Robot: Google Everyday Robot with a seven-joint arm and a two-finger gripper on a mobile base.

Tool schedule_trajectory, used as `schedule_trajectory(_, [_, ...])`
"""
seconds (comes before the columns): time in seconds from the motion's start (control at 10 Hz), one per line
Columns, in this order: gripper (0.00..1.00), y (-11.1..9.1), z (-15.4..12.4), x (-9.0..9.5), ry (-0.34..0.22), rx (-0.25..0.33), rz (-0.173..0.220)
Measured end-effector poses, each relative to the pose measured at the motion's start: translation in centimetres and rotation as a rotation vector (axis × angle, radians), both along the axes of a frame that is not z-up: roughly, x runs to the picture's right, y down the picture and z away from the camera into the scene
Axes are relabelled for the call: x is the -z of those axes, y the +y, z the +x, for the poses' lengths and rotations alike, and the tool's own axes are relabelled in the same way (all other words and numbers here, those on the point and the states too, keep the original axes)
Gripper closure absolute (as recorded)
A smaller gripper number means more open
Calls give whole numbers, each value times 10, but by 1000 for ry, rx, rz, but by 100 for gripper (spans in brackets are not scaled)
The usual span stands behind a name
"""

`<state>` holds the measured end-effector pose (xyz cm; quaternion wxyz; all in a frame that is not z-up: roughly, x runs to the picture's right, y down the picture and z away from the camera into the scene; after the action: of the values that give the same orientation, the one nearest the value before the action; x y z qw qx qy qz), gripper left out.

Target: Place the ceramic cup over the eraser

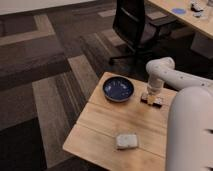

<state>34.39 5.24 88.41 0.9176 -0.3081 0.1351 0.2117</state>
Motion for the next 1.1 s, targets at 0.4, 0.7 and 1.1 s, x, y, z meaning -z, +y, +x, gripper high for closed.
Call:
schedule_trajectory(0.4, [100, 33, 54, 38, 134, -83, -9])
schedule_trajectory(0.7, [100, 64, 20, 71, 138, -76, -4])
schedule_trajectory(1.1, [97, 65, -84, 92, -38, 36, 14])
